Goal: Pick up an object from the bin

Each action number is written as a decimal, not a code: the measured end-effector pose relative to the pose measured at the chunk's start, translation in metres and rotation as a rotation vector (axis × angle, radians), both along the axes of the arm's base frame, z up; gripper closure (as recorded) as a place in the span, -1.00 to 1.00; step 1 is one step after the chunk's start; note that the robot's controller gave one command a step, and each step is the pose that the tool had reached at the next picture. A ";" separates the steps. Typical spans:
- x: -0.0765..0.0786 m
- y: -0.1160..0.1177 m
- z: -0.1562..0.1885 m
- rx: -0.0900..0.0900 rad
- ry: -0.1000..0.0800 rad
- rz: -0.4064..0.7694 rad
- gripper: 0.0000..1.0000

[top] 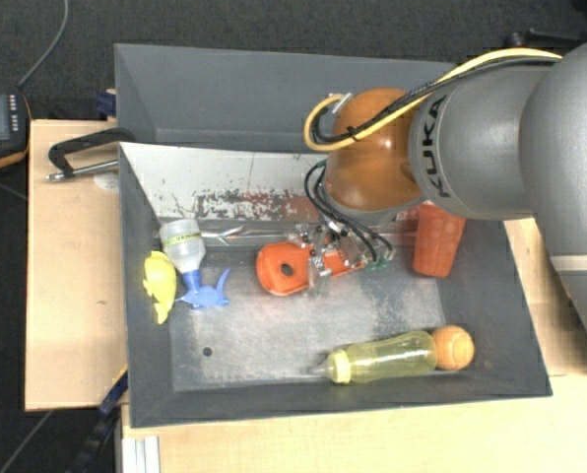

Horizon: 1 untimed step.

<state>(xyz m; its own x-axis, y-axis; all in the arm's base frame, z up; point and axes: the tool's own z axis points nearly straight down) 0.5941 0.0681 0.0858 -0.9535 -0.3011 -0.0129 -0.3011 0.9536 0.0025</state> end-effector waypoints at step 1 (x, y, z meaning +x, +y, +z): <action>-0.002 0.000 0.018 0.000 0.007 0.000 1.00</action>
Offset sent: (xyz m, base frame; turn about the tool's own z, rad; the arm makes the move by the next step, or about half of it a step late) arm 0.0000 0.0000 0.0152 0.0000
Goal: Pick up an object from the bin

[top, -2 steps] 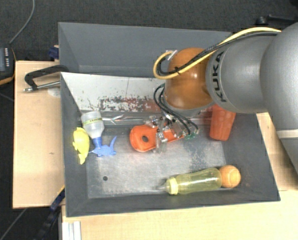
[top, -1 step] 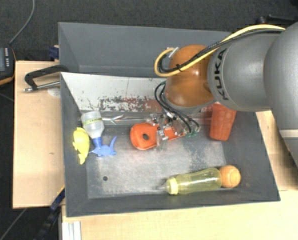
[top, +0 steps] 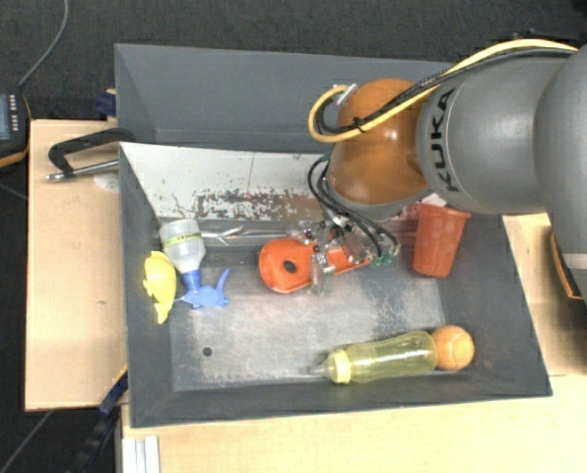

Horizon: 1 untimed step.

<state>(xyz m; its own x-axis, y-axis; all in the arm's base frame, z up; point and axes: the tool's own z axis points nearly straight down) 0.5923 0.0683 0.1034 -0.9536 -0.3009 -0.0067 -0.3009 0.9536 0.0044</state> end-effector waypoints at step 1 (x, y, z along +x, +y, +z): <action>0.000 0.000 0.024 0.000 -0.001 0.000 1.00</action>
Offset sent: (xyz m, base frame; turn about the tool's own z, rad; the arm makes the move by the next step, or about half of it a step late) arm 0.0001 0.0002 0.0006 0.0000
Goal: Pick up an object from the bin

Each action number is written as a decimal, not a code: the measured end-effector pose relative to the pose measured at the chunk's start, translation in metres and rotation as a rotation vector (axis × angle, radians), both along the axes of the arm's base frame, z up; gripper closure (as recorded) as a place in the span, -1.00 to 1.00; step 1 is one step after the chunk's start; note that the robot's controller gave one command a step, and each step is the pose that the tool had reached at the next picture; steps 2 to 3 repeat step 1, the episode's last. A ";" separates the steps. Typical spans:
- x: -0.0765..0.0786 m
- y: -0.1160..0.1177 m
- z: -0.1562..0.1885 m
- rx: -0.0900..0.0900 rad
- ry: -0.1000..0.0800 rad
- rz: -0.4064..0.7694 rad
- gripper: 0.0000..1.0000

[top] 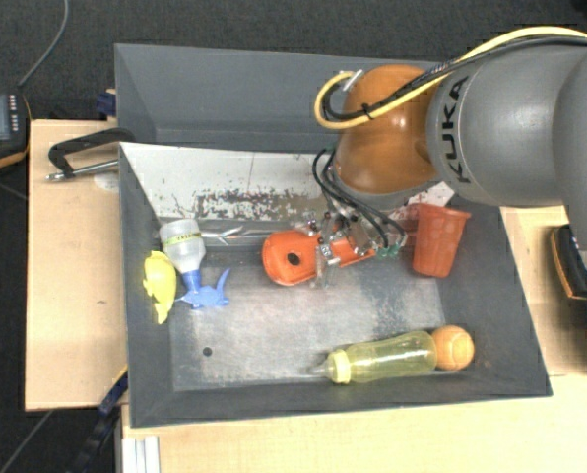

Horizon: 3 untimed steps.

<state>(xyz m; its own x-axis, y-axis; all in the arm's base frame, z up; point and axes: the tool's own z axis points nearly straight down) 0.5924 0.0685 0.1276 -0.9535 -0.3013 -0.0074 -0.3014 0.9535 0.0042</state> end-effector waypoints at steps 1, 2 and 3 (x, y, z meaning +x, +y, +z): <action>0.002 0.000 0.026 0.001 -0.010 0.000 1.00; 0.002 0.000 0.026 0.001 -0.010 0.000 1.00; 0.002 0.000 0.026 0.001 -0.010 0.000 1.00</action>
Offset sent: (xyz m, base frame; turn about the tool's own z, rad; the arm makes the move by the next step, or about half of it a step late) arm -0.0001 -0.0001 0.0196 0.0000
